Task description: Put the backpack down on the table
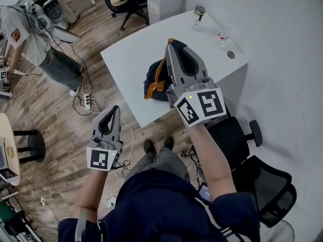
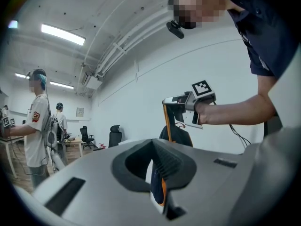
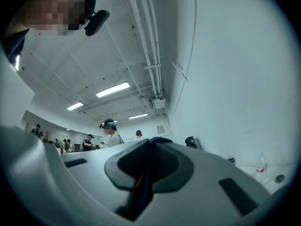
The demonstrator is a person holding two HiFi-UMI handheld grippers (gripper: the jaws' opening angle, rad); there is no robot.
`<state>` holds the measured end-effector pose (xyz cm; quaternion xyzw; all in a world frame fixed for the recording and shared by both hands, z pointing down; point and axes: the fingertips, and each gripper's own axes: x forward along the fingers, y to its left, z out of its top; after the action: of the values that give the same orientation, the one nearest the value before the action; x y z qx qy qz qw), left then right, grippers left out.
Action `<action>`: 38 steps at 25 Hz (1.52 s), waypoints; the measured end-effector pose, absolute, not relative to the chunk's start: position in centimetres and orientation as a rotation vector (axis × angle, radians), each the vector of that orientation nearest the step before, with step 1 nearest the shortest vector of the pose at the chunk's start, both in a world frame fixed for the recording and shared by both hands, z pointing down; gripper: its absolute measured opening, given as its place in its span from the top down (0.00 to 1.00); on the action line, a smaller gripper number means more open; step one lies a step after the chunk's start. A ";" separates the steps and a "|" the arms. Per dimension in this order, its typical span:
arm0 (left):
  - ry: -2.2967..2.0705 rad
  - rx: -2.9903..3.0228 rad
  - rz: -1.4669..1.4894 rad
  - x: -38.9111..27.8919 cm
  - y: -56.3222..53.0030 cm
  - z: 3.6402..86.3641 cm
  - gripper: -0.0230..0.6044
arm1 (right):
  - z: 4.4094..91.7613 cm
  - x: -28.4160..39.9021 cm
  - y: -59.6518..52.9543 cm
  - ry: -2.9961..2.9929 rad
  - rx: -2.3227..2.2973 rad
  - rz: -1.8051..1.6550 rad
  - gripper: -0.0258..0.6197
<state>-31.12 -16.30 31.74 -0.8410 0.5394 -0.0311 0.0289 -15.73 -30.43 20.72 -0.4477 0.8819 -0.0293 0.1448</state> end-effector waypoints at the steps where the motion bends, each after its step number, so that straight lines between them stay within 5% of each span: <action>1: 1.660 -2.587 -0.108 -31.1 -16.2 32.0 0.96 | 21.2 -15.4 -30.6 2.532 -1.300 -0.088 0.92; 38: 1.709 -2.579 -0.253 -29.6 -20.6 35.7 0.96 | 28.8 -9.9 -46.5 2.682 -1.537 0.199 0.92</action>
<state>-29.60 -20.58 35.67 -0.8306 0.5505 -0.0814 0.0188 -9.92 -46.51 28.79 -0.4961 0.8656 0.0642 0.0219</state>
